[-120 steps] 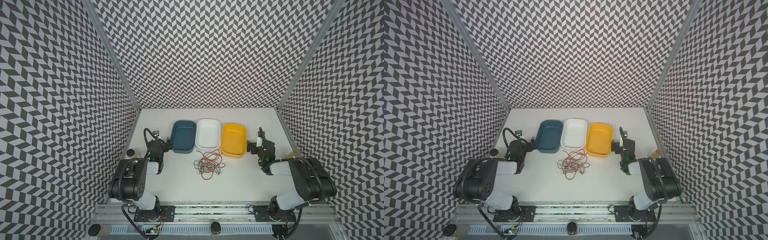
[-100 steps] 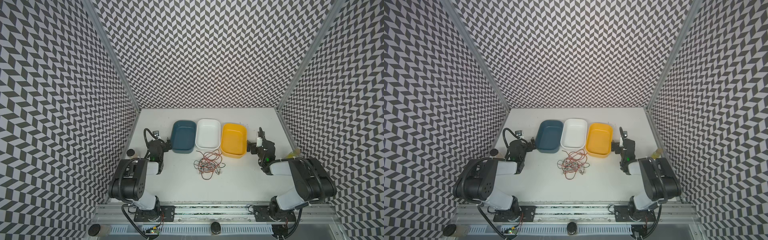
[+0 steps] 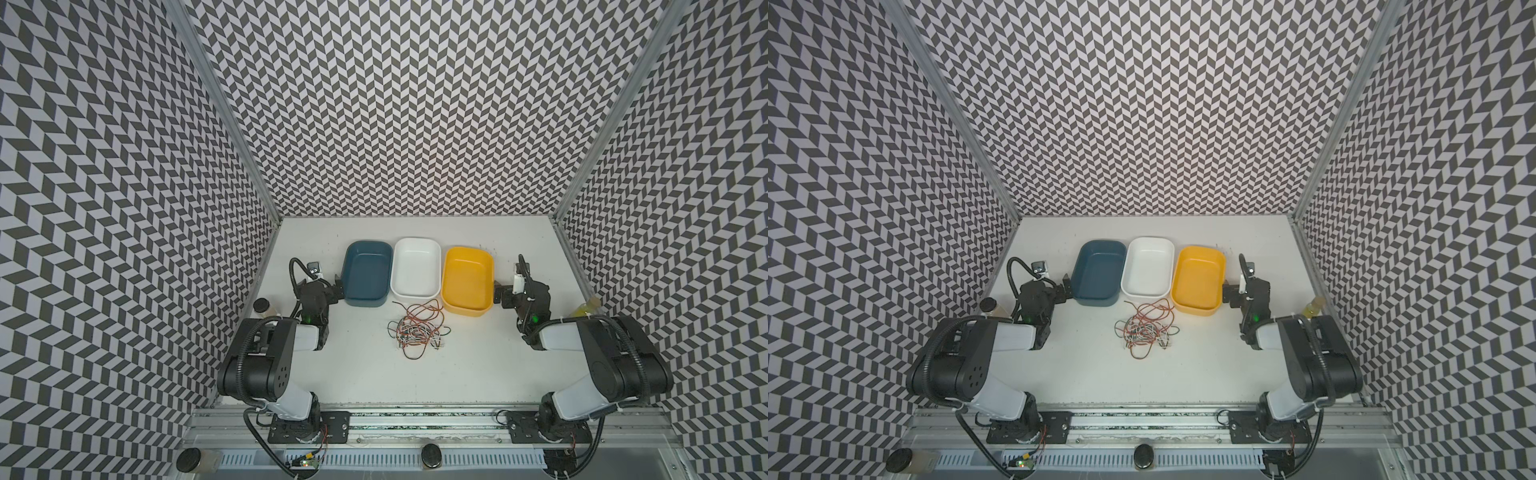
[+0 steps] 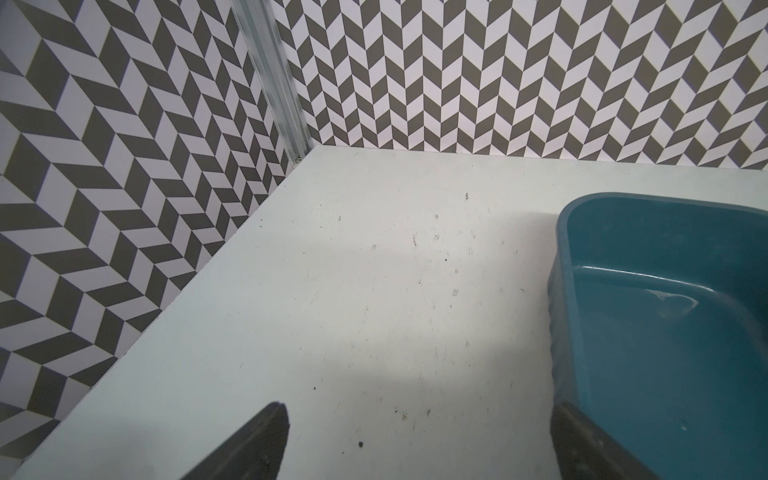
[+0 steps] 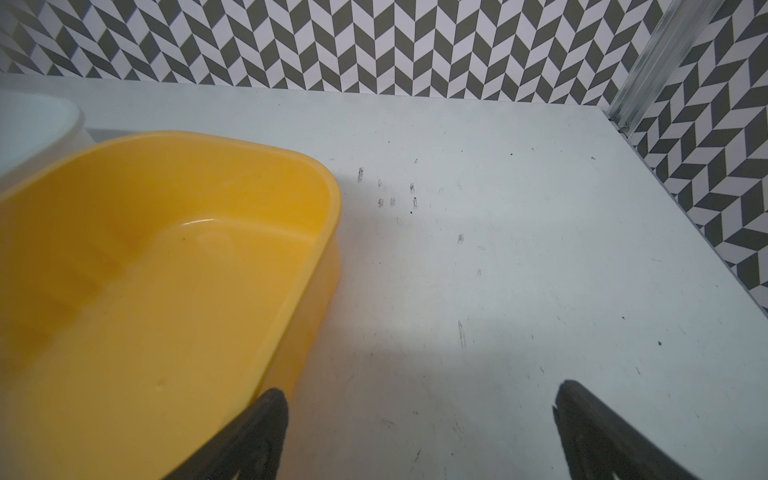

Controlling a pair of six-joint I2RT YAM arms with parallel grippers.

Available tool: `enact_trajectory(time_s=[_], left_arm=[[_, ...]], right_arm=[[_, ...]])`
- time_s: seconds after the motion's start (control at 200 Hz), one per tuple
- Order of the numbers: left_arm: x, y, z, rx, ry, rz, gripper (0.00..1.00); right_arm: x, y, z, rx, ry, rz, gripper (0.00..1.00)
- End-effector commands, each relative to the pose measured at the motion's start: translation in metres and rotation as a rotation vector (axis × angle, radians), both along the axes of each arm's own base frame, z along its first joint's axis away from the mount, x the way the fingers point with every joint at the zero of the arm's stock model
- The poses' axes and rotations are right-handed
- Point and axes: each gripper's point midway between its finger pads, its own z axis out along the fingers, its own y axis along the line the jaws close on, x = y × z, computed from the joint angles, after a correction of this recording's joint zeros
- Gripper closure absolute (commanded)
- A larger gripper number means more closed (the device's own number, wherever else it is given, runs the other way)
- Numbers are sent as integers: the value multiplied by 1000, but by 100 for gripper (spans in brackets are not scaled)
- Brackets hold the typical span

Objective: Untangle the cables
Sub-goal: 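Raise both grippers from the rest pose toward the tubs, then move both grippers down over the tangled wire bundle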

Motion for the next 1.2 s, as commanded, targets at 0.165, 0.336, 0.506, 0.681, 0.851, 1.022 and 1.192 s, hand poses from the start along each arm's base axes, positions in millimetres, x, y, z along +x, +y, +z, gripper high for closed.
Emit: enact_trajectory(time_s=[0.165,0.336,0.506,0.681,0.851,1.022,1.192], left_arm=[[-1,2,3,7,-22,14,0],[-1,3,4,4,-22,10,0],[-3,0,13,-13,-44,-32,0],[-16,9,56,-5,-67,49,0],[-38,-18,120,-117,-183,-80,0],[-64,-56,157,-344,6,-207,0],[-85,-64,168,-578,60,-187,0]], right_arm=[[5,0,7,-10,-27,3,0],[6,-1,7,-8,-28,8,0],[1,-15,42,5,-62,-62,0],[-13,-5,99,-20,-68,-78,0],[-29,42,159,28,-94,41,0],[-57,46,180,450,64,-60,0],[-74,85,197,566,91,192,0]])
